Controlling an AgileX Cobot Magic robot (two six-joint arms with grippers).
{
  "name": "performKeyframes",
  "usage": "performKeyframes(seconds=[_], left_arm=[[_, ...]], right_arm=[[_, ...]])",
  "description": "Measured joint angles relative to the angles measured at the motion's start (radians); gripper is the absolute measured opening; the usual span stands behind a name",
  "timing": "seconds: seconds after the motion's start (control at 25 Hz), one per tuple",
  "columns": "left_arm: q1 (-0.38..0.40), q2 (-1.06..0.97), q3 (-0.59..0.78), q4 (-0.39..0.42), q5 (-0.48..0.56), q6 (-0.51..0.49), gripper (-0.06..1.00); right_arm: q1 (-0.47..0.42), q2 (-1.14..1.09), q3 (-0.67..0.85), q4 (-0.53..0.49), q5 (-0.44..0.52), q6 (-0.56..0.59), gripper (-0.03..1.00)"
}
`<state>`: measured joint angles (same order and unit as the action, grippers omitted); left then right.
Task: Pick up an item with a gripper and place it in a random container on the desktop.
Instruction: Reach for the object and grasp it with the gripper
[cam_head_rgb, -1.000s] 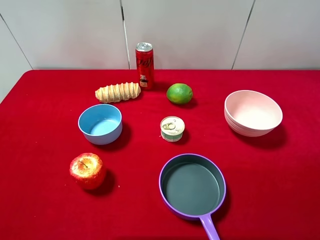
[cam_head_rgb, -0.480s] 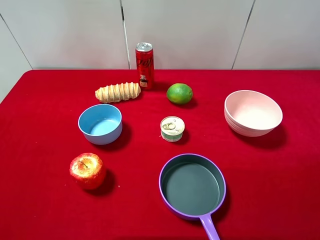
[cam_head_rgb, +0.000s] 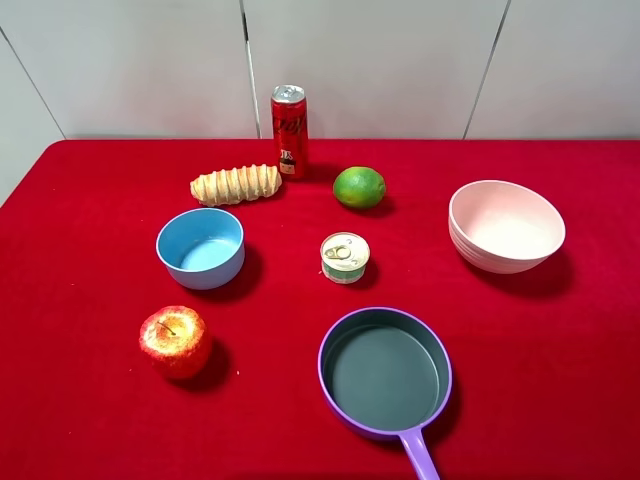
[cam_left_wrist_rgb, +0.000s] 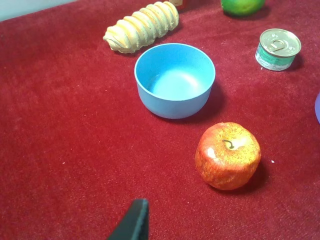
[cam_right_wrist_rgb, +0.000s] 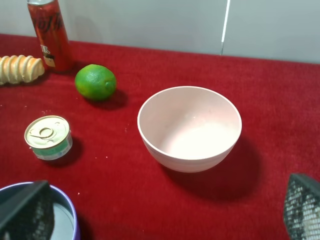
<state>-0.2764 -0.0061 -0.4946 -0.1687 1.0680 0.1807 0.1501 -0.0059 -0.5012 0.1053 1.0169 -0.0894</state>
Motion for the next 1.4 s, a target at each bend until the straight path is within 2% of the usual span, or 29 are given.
performKeyframes(seconds=[1.12, 1.4], left_arm=[[0.0, 0.0, 0.0, 0.0, 0.0, 0.0, 0.99], [0.0, 0.0, 0.0, 0.0, 0.0, 0.0, 0.99]], right_arm=[[0.0, 0.003, 0.0, 0.0, -0.001, 0.0, 0.69], [0.0, 0.16, -0.016, -0.008, -0.038, 0.0, 0.69]])
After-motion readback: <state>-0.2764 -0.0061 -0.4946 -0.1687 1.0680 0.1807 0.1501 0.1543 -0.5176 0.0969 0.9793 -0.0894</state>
